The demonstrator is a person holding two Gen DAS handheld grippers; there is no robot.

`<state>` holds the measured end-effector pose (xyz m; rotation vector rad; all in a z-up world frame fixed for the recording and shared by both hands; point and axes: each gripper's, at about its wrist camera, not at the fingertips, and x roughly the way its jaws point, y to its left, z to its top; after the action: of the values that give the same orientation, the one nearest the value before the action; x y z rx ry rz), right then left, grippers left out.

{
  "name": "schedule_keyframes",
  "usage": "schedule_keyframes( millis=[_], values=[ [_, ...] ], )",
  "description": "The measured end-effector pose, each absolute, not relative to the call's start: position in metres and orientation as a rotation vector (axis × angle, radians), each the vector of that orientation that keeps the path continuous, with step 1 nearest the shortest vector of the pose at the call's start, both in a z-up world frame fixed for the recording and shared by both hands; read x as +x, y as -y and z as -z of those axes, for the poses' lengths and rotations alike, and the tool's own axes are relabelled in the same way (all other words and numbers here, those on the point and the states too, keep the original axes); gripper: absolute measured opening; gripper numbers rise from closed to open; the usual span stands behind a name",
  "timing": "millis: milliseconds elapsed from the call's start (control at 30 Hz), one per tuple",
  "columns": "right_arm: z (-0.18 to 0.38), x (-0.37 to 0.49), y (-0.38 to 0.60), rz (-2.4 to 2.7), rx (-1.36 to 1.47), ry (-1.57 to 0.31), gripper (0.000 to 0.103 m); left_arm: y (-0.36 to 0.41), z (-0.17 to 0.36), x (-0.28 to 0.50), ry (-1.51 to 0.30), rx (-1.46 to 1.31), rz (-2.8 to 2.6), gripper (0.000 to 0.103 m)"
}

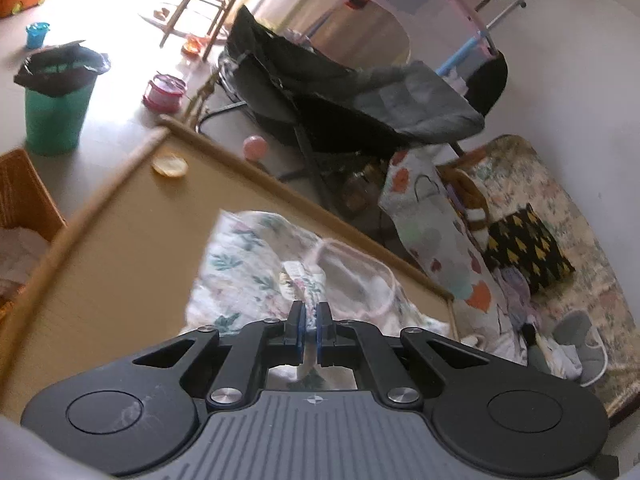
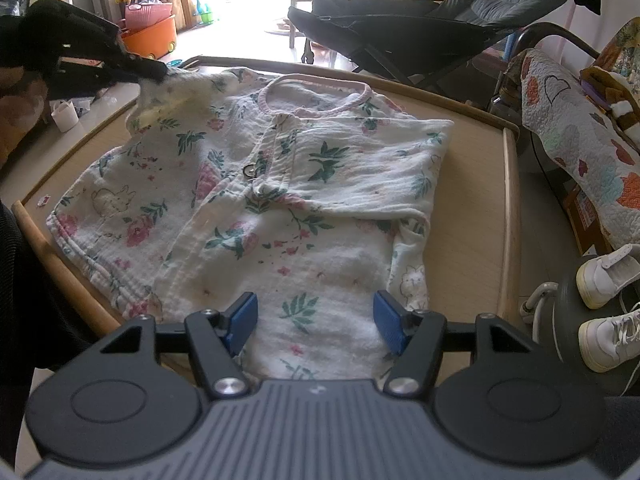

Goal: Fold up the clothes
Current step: 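Lift the held side with the left gripper and fold it over the front, then open the left gripper to release the folded side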

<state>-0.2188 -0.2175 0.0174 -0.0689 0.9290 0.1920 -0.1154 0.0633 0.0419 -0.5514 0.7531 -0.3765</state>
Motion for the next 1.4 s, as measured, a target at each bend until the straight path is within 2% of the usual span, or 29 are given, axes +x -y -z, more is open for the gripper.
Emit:
schedule_keyframes(
  millis=[500,633,733,933,1200,1233,1300,1333,1400],
  values=[
    [-0.018,-0.22,0.217,-0.193,-0.067,-0.929,0.065,-0.021,-0.012,-0.123,-0.839,-0.374,0.441,0.005],
    [-0.018,-0.22,0.217,-0.195,-0.068,-0.929,0.066,-0.003,-0.012,-0.117,-0.87,-0.219,0.486,0.008],
    [-0.018,-0.22,0.217,-0.197,-0.068,-0.93,0.066,0.01,-0.013,-0.116,-0.876,-0.1,0.514,0.016],
    [-0.018,-0.219,0.217,-0.199,-0.069,-0.93,0.067,0.025,-0.019,-0.119,-0.86,0.093,0.567,0.017],
    [-0.017,-0.219,0.217,-0.2,-0.069,-0.93,0.067,0.018,-0.03,-0.113,-0.831,-0.004,0.522,0.018],
    [-0.017,-0.219,0.217,-0.2,-0.069,-0.93,0.067,0.016,-0.031,-0.112,-0.821,-0.019,0.51,0.019],
    [-0.017,-0.219,0.217,-0.201,-0.07,-0.93,0.067,0.01,-0.03,-0.108,-0.821,-0.051,0.466,0.032],
    [-0.017,-0.219,0.217,-0.201,-0.07,-0.93,0.067,0.008,-0.029,-0.105,-0.828,-0.075,0.435,0.043],
    [-0.017,-0.219,0.217,-0.201,-0.071,-0.93,0.067,0.002,-0.026,-0.102,-0.828,-0.147,0.396,0.048]
  ],
)
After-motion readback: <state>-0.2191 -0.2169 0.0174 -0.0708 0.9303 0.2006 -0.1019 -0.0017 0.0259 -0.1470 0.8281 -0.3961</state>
